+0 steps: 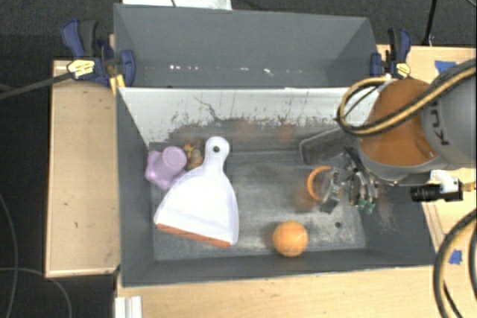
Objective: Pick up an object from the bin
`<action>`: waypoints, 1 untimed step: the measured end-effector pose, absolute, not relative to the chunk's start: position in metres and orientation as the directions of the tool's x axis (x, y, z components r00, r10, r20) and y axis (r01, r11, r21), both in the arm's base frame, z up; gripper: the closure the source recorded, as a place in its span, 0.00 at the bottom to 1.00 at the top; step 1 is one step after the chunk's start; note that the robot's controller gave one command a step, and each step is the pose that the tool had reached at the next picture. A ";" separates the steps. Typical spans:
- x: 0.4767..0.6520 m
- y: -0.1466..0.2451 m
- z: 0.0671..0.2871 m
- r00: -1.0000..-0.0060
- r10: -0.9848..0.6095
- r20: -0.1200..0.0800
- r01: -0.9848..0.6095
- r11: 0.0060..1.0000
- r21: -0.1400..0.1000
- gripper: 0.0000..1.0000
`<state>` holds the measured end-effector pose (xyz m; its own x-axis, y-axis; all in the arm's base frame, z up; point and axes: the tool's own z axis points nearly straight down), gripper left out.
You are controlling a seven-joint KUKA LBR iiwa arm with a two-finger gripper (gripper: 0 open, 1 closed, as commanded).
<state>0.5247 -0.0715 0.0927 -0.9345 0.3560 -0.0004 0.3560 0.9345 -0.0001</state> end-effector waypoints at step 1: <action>0.521 -0.074 0.137 -0.932 0.362 -0.006 0.362 0.932 0.002 1.00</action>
Offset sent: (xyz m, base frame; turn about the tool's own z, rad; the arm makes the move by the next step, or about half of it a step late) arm 0.0036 0.0022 0.1307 -0.0128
